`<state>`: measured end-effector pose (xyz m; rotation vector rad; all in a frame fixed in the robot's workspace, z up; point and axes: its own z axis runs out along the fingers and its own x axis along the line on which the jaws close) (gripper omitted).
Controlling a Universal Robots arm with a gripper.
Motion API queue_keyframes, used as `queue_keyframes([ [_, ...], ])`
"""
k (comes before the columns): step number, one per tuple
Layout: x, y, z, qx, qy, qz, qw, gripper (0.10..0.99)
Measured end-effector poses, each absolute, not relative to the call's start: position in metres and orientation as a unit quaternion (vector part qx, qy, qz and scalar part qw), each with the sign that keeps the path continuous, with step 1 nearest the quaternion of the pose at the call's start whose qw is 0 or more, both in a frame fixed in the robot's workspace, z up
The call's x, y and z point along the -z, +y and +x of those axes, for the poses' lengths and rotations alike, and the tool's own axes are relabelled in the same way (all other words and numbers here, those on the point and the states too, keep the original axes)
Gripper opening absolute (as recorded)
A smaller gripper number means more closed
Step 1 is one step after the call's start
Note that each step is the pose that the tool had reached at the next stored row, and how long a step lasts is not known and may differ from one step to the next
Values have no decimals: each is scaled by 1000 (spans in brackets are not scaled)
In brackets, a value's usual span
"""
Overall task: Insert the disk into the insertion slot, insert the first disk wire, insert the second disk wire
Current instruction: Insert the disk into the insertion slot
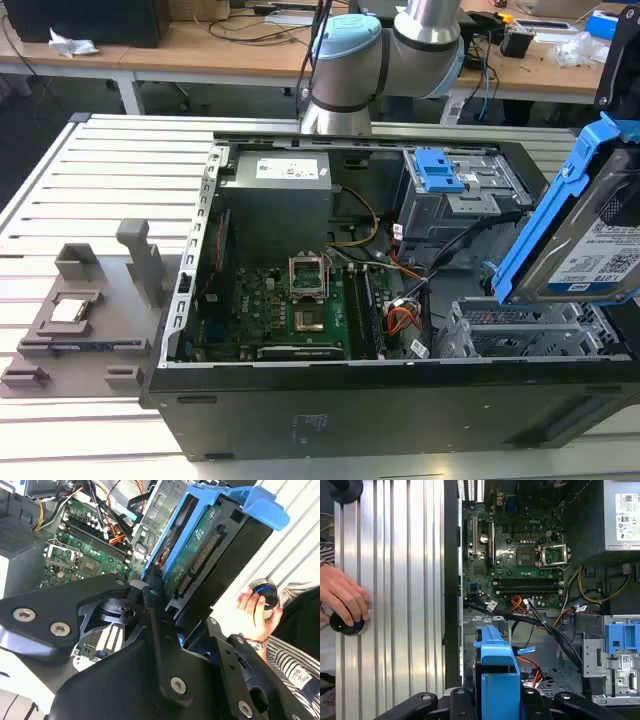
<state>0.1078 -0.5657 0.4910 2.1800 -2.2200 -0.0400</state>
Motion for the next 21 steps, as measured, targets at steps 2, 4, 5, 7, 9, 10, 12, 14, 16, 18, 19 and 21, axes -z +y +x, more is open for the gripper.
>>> queue_keyframes([
  [2, -488, -566, 108, 13, -713, 701, 15, 361],
  [4, -485, -566, 108, 13, -713, 701, 15, 361],
  [5, -484, -566, 108, 13, -713, 701, 15, 361],
  [7, -484, -566, 108, 13, -713, 701, 15, 361],
  [9, -482, -566, 108, 13, -713, 701, 15, 361],
  [10, -482, -566, 108, 13, -713, 700, 15, 361],
  [12, -480, -566, 108, 13, -713, 701, 15, 361],
  [14, -479, -566, 108, 13, -713, 701, 15, 361],
  [16, -477, -566, 108, 13, -713, 701, 15, 361],
  [18, -476, -566, 108, 13, -713, 701, 15, 361],
  [19, -474, -566, 108, 13, -713, 701, 15, 361],
  [21, -473, -566, 108, 13, -713, 701, 15, 361],
])
